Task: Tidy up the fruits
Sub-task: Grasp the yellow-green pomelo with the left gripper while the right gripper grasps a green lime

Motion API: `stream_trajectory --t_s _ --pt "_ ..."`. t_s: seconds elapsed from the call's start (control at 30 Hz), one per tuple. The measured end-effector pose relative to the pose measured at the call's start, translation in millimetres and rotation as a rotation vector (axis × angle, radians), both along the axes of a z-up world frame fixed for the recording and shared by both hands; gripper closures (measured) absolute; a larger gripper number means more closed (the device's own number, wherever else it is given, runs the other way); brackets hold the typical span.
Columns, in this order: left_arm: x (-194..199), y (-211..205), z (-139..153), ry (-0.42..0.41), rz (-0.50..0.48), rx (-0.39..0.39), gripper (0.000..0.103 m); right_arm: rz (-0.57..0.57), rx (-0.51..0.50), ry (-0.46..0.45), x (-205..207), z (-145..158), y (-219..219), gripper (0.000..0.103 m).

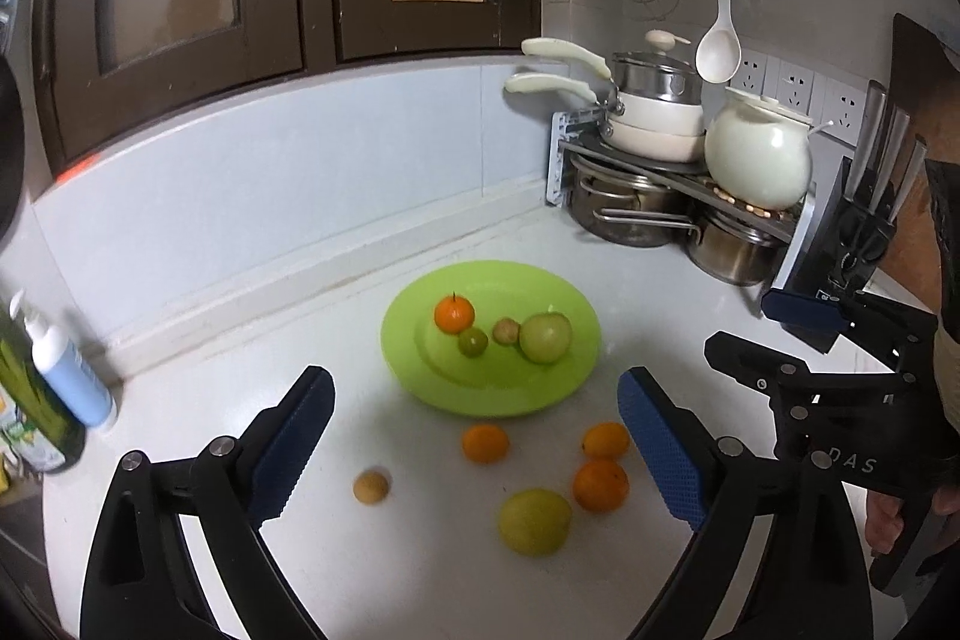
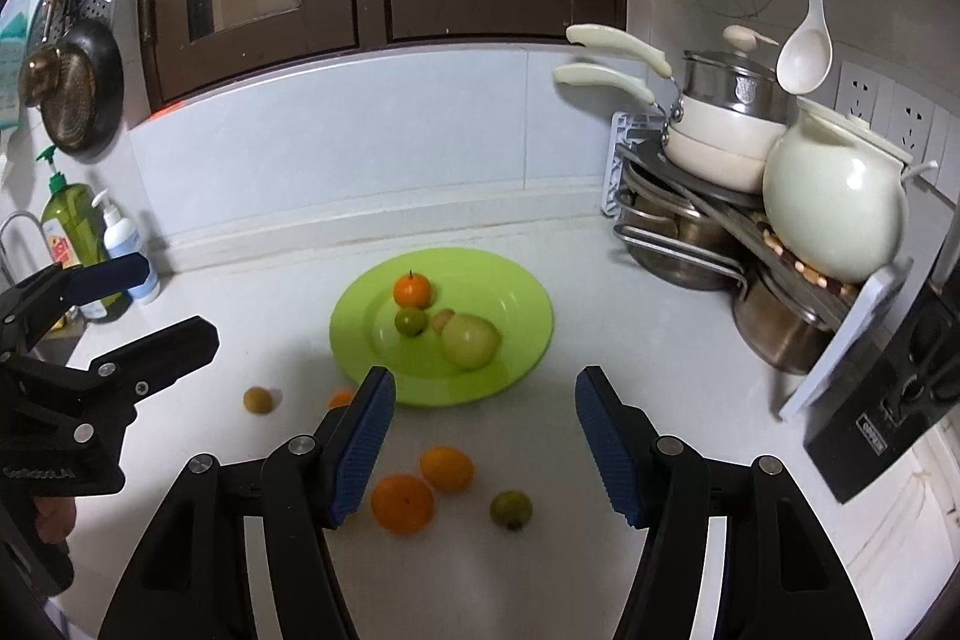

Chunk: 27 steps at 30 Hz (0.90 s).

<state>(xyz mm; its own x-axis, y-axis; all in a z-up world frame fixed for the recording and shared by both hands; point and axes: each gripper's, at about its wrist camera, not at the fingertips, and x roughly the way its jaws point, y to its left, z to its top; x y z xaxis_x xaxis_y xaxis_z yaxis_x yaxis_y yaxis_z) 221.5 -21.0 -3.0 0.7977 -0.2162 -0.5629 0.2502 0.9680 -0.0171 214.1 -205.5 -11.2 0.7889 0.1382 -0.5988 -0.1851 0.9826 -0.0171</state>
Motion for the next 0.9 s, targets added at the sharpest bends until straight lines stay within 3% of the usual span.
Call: stream_trajectory --t_s 0.33,0.63,0.9 --pt "-15.2 -5.2 -31.1 0.086 0.035 0.007 0.006 0.032 -0.020 0.036 -15.6 -21.9 -2.7 0.040" --pt "-14.4 -18.2 -69.5 0.184 0.018 0.072 0.006 0.050 -0.006 0.132 -11.3 -56.5 -13.2 0.040" --pt "-2.9 -21.7 -100.1 0.257 0.008 0.070 0.008 0.065 -0.019 0.212 2.6 -87.9 -16.6 0.040"
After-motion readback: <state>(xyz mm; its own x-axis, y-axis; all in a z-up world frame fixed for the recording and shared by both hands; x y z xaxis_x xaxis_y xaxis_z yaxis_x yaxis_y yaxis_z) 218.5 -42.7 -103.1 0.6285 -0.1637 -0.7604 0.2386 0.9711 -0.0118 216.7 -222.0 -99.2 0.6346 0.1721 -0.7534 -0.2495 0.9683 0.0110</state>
